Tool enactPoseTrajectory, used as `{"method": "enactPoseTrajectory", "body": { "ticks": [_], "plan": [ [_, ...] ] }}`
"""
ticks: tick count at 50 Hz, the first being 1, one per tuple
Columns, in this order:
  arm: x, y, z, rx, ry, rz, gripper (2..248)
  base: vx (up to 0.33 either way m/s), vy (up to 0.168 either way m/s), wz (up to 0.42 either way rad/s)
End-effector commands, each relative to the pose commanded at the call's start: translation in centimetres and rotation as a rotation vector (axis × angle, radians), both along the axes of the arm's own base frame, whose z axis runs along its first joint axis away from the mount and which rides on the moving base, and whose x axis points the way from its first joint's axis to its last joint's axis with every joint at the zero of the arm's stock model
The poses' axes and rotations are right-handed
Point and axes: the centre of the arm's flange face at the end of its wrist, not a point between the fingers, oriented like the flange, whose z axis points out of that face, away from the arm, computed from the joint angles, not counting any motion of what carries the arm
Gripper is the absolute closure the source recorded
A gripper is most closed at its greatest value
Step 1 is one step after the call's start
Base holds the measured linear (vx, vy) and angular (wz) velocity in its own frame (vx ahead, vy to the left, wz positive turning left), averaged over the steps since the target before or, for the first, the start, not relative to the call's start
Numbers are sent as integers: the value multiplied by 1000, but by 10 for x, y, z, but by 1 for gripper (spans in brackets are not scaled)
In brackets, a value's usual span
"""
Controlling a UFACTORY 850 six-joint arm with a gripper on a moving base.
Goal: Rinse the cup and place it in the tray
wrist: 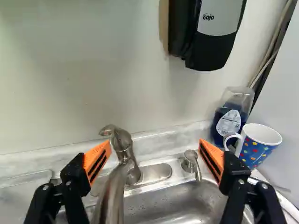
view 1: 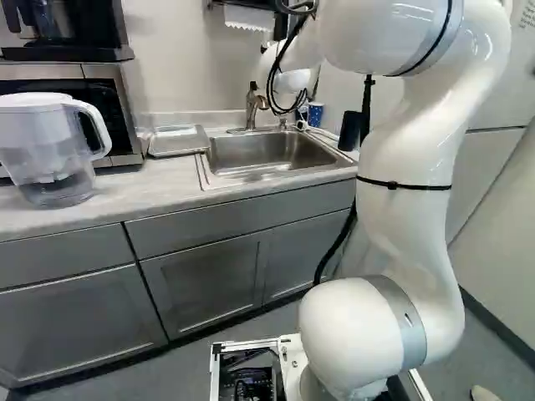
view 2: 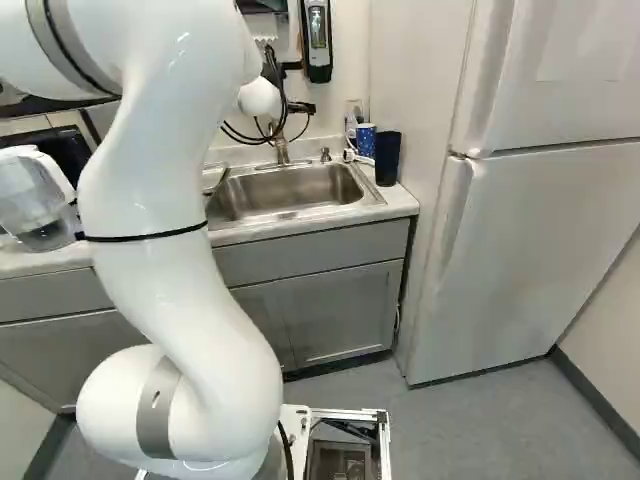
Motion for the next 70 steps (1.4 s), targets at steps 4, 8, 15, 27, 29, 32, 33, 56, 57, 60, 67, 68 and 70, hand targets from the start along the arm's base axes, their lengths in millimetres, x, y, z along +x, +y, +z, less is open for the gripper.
{"method": "enactPoseTrajectory", "body": {
  "ticks": [4,8,15,27,29,32,33,56,57,60,67,68,70],
  "plan": [
    [6,0,-1,3,4,-2,3,0,0,0],
    [12,-1,-2,4,4,-4,3,0,0,0],
    [23,-1,-4,5,-2,-6,3,0,0,0],
    [41,-1,-4,6,-34,-7,3,0,0,0],
    [43,-1,-4,6,-41,-7,3,0,0,0],
    [46,0,-4,7,-50,-7,3,0,0,0],
    [46,0,-4,7,-52,-7,3,0,0,0],
    [63,13,-3,9,-100,8,3,0,0,0],
    [63,13,-3,9,-100,8,3,0,0,0],
    [63,13,-3,9,-100,8,3,0,0,0],
    [63,13,-3,9,-100,8,3,0,0,0],
    [63,13,-3,9,-100,8,3,0,0,0],
    [63,13,-3,9,-100,8,3,0,0,0]
  ]
}}
